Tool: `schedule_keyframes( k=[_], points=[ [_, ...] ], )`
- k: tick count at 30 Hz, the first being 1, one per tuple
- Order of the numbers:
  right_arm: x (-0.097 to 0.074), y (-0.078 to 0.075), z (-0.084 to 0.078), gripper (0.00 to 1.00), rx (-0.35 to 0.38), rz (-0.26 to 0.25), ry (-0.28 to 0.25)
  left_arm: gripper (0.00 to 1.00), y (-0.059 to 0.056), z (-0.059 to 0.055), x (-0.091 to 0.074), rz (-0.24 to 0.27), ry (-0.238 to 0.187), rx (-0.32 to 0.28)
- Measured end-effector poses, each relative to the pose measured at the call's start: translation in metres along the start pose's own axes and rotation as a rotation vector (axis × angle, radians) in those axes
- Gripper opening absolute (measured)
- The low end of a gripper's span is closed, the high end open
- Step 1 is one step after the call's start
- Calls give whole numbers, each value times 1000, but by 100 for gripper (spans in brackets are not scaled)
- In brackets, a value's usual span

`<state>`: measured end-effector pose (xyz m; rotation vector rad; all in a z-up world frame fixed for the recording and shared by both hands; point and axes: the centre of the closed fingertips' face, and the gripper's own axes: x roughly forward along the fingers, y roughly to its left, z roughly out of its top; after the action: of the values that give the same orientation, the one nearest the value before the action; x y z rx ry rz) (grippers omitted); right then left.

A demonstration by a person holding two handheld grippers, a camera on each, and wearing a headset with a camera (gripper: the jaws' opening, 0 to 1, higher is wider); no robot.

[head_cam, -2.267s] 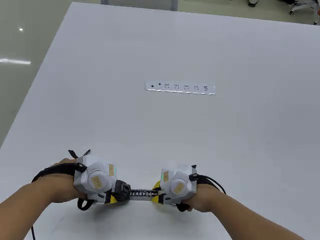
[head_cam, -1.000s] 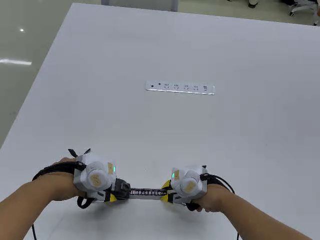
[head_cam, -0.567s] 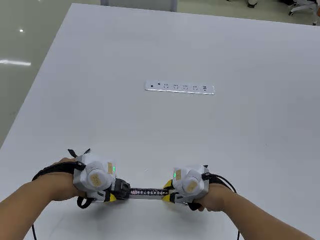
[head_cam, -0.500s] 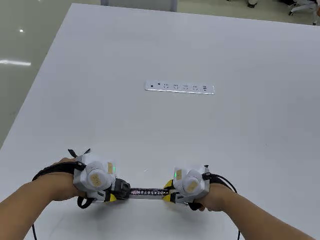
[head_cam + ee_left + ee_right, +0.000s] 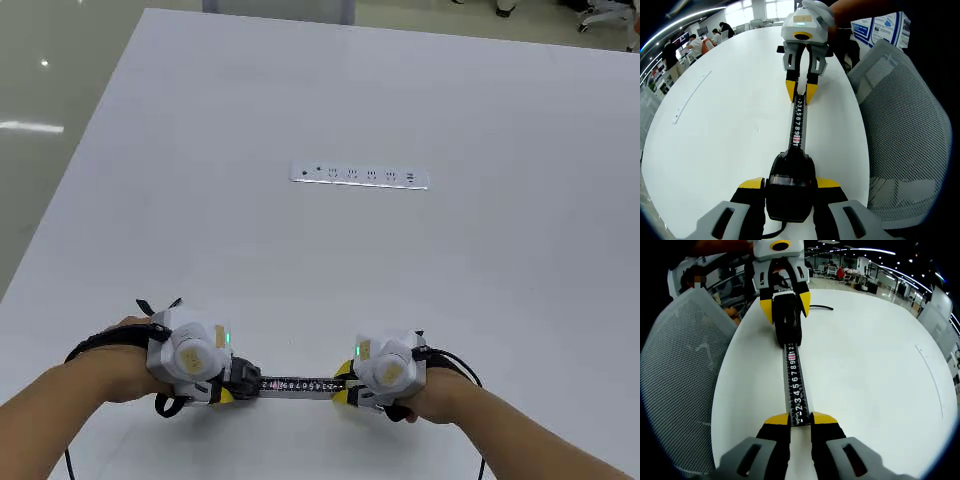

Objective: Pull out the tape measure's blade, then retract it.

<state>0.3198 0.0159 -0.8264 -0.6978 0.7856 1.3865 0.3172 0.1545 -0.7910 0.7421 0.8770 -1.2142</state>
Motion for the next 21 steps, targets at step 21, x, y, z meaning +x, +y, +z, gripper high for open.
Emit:
schedule_keyframes(
  k=[21],
  points=[
    [-7,-2,-10,13,15,-7,6,34,0,1,-1,1,0,-2]
  ],
)
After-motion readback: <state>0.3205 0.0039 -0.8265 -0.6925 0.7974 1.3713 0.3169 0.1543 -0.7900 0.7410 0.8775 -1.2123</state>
